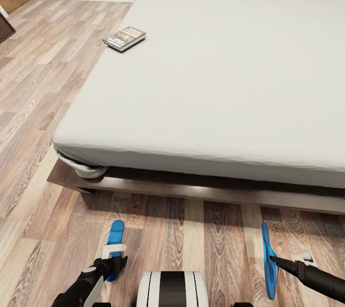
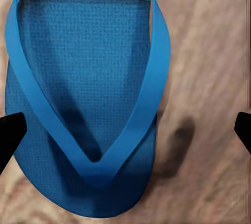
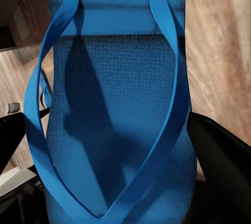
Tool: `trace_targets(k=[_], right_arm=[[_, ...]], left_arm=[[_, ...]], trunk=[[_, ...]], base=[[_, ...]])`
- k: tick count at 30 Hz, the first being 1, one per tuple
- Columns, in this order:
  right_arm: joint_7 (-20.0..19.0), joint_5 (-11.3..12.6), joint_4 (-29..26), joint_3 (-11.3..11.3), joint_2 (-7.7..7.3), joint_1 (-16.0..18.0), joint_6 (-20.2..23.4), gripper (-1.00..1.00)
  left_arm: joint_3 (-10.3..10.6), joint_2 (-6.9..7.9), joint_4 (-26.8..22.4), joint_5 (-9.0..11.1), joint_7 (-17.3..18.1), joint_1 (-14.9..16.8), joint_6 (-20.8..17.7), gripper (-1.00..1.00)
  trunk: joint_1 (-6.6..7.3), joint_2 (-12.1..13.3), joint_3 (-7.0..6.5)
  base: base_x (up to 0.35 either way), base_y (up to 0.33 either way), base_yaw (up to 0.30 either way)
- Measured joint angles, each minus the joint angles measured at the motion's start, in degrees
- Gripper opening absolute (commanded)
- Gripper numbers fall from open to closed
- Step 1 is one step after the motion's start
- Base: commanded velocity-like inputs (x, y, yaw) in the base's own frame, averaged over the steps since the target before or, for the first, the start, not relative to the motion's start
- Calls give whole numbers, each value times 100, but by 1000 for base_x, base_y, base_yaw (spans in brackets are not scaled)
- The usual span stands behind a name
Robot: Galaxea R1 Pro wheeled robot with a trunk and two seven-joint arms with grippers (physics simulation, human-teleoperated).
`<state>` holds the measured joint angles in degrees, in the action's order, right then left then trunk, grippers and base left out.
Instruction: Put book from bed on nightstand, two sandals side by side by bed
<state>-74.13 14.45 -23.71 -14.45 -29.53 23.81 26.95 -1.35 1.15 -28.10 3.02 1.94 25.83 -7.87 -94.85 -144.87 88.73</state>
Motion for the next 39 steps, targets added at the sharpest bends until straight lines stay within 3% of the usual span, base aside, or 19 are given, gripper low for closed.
trace_targets(k=[39], right_arm=[[2,-24,6,21,0,-3,-7,-100]], left_arm=[[0,9,-16,0,5,-2,-7,100]], trunk=[[100,52,-864]], base=[[0,0,0]])
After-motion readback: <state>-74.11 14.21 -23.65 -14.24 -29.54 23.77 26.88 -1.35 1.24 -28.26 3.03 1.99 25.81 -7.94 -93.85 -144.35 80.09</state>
